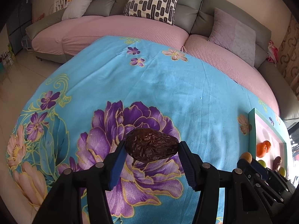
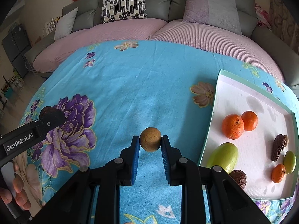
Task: Organize fruits
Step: 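Carry the date with the left tool while the right tool carries the nut over the tray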
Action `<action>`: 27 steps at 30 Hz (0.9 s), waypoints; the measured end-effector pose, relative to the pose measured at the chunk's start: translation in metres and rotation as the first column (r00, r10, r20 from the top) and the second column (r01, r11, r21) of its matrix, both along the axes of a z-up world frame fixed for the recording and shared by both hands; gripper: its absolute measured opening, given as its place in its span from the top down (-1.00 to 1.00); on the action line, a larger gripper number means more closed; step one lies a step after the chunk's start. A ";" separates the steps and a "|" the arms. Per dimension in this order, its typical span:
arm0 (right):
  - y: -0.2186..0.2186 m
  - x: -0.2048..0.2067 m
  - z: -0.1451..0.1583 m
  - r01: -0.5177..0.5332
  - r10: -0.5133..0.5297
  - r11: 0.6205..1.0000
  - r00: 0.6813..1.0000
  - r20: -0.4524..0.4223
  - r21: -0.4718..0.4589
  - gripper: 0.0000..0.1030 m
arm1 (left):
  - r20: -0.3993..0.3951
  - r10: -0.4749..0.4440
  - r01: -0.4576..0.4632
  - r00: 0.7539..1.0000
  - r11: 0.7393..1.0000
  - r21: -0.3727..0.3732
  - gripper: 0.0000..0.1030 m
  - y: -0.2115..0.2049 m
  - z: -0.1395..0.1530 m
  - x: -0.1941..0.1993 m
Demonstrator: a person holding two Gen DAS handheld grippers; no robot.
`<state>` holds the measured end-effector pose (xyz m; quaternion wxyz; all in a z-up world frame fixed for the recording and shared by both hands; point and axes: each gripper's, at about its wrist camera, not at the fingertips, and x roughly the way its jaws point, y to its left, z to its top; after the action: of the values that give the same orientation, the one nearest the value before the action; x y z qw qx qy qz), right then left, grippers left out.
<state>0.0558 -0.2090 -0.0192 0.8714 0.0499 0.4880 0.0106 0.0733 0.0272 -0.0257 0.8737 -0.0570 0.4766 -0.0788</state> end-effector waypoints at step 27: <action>-0.158 -0.044 0.025 0.487 -0.488 0.873 0.873 0.025 0.016 0.53 | 0.051 -0.366 0.369 0.929 0.927 -0.065 -0.15 -0.155 0.045 -0.005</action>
<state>0.0113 -0.3666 0.0054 0.8525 0.1749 0.4472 -0.2064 0.0687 -0.1275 0.0194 0.8496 0.0030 0.4591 -0.2595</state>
